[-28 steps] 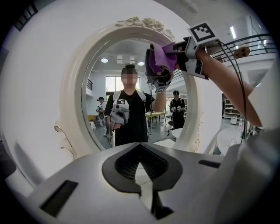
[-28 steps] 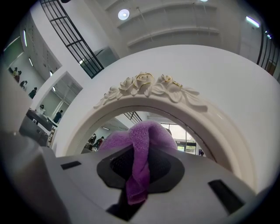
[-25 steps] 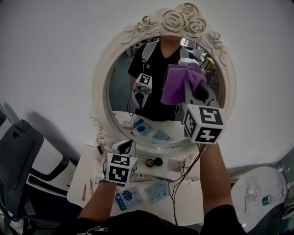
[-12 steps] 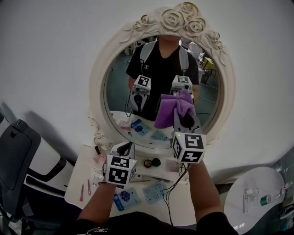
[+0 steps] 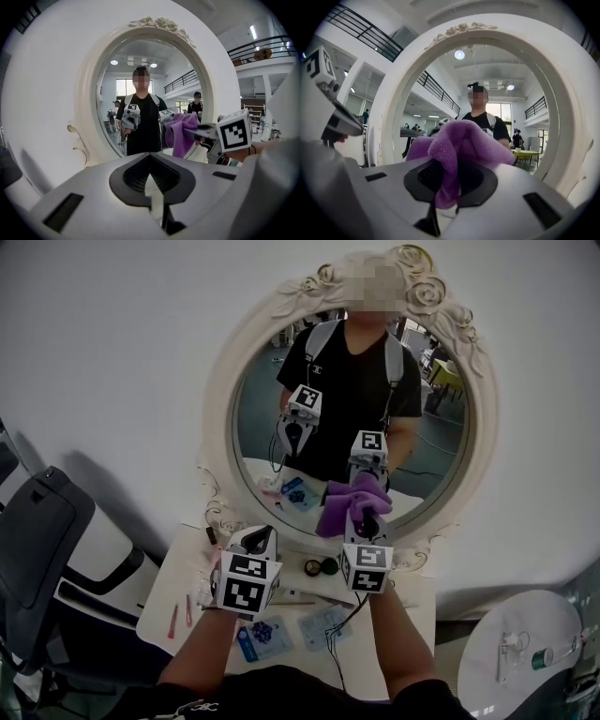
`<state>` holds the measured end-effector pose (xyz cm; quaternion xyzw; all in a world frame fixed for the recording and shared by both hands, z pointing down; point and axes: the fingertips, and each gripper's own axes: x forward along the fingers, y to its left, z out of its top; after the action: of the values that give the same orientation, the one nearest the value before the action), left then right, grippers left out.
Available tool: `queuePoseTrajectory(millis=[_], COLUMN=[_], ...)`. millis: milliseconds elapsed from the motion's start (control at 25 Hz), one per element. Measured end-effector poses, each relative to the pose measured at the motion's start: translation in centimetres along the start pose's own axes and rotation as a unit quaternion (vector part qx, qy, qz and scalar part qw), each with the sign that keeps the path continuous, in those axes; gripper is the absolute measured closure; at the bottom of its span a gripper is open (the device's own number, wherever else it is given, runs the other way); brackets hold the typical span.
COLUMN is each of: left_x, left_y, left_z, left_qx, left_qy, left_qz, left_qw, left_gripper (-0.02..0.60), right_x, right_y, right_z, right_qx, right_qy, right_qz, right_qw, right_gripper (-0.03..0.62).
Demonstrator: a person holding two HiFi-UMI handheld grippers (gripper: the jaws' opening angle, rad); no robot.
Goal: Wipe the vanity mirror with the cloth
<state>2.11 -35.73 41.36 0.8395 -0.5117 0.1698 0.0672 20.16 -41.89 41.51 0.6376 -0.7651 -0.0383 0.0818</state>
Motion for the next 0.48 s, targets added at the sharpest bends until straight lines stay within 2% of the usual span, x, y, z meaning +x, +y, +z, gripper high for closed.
queuePoseTrajectory(millis=[120,280,480], left_x=[-0.8,-1.4,-1.5], left_y=[1.3,1.8,1.1], left_z=[-0.2,-0.8,-1.6], left_qx=[-0.006,-0.008,-0.001], left_qy=[-0.002,0.003,0.012], left_qz=[0.012,0.014,0.004], left_qw=[0.9999,0.9999,0.9999], left_gripper=[0.584,0.584,0.584], right_x=[0.8,1.6,1.9], right_y=[1.2,2.1,2.4], right_z=[-5.6,-11.0,-14.1], right_qx=[0.011,0.022,-0.002], right_qy=[0.065,0.125,0.171], right_qz=[0.007,0.003,-0.001], right_qw=[0.998,0.992,0.985], right_gripper=[0.537,0.536,0.537])
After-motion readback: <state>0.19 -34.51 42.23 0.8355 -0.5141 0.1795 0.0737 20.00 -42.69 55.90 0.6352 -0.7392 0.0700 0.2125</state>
